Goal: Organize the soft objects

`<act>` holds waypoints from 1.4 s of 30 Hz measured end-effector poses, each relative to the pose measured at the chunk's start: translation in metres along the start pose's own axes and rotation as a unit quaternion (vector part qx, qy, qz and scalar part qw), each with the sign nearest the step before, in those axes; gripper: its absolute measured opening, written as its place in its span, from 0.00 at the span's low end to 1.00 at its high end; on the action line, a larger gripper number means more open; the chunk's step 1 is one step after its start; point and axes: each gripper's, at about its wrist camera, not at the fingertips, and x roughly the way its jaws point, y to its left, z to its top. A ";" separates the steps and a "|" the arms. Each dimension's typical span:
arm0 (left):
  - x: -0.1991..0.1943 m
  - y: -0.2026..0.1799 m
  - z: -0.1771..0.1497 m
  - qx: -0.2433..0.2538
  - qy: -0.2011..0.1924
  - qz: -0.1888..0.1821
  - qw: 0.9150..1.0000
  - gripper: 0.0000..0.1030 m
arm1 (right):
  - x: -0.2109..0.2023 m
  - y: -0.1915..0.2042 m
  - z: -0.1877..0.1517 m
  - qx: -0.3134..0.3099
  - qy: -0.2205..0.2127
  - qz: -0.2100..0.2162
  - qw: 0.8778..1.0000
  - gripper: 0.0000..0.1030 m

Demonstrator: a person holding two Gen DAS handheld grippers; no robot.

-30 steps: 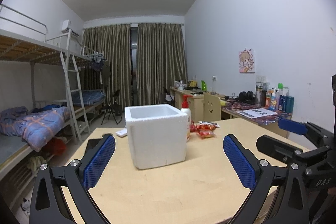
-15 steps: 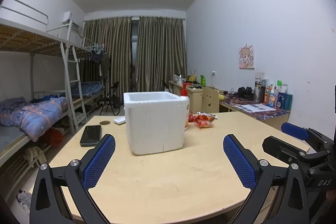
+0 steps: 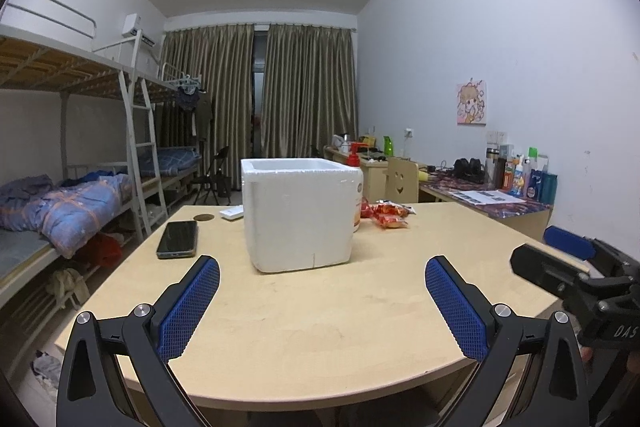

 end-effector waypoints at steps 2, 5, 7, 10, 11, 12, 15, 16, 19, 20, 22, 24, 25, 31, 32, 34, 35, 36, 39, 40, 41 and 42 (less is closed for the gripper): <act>-0.003 -0.001 0.000 0.004 0.002 0.005 1.000 1.00 | -0.005 0.001 0.000 0.000 -0.001 -0.005 1.000 1.00; -0.006 -0.001 0.001 0.006 0.003 0.011 1.000 1.00 | -0.009 0.004 -0.001 -0.005 0.003 -0.011 1.000 1.00; -0.008 -0.003 0.001 0.006 0.000 0.011 1.000 1.00 | -0.011 0.005 -0.001 -0.008 0.002 -0.009 1.000 1.00; -0.006 -0.007 0.000 0.012 0.004 0.012 1.000 1.00 | -0.008 0.005 -0.001 -0.013 0.005 -0.008 1.000 1.00; -0.005 -0.007 0.000 0.012 0.005 0.010 1.000 1.00 | -0.006 0.004 0.000 -0.013 0.005 -0.007 1.000 1.00; -0.004 -0.008 0.000 0.011 0.007 0.008 1.000 1.00 | -0.005 0.003 -0.001 -0.012 0.005 -0.007 1.000 1.00; -0.003 -0.011 -0.001 0.013 0.010 0.008 1.000 1.00 | -0.004 0.002 -0.002 -0.009 0.007 -0.004 1.000 1.00; -0.003 -0.011 -0.002 0.015 0.012 0.008 1.000 1.00 | -0.005 0.001 -0.002 -0.009 0.006 -0.005 1.000 1.00; -0.005 -0.011 -0.001 0.019 0.011 0.011 1.000 1.00 | -0.007 0.001 -0.002 -0.007 0.005 -0.007 1.000 1.00; -0.005 -0.011 0.000 0.019 0.011 0.011 1.000 1.00 | -0.007 0.002 -0.002 -0.008 0.005 -0.006 1.000 1.00; -0.006 -0.012 0.000 0.018 0.009 0.011 1.000 1.00 | -0.007 0.003 -0.002 -0.008 0.005 -0.005 1.000 1.00; -0.006 -0.011 0.000 0.018 0.008 0.012 1.000 1.00 | -0.006 0.004 -0.003 -0.009 0.007 -0.002 1.000 1.00; -0.007 -0.011 0.000 0.017 0.008 0.012 1.000 1.00 | -0.006 0.005 -0.003 -0.010 0.007 -0.001 1.000 1.00; -0.008 -0.009 0.000 0.015 0.007 0.013 1.000 1.00 | -0.009 0.006 -0.004 -0.013 0.004 0.003 1.000 1.00; -0.009 -0.009 0.000 0.014 0.007 0.013 1.000 1.00 | -0.008 0.006 -0.005 -0.012 0.005 0.002 1.000 1.00; -0.008 -0.009 0.000 0.015 0.008 0.013 1.000 1.00 | -0.006 0.005 -0.005 -0.012 0.007 0.004 1.000 1.00; -0.008 -0.009 0.000 0.015 0.008 0.013 1.000 1.00 | -0.005 0.005 -0.005 -0.012 0.009 0.004 1.000 1.00; -0.009 -0.009 0.000 0.015 0.008 0.013 1.000 1.00 | -0.004 0.006 -0.005 -0.013 0.010 0.004 1.000 1.00; -0.009 -0.009 0.000 0.014 0.009 0.012 1.000 1.00 | -0.004 0.007 -0.006 -0.013 0.010 0.005 1.000 1.00; -0.009 -0.009 0.000 0.013 0.009 0.013 1.000 1.00 | -0.004 0.007 -0.006 -0.014 0.010 0.005 1.000 1.00; -0.009 -0.009 0.000 0.013 0.009 0.012 1.000 1.00 | -0.004 0.008 -0.006 -0.014 0.009 0.005 1.000 1.00; -0.009 -0.009 0.000 0.013 0.008 0.011 1.000 1.00 | -0.004 0.008 -0.005 -0.015 0.009 0.005 1.000 1.00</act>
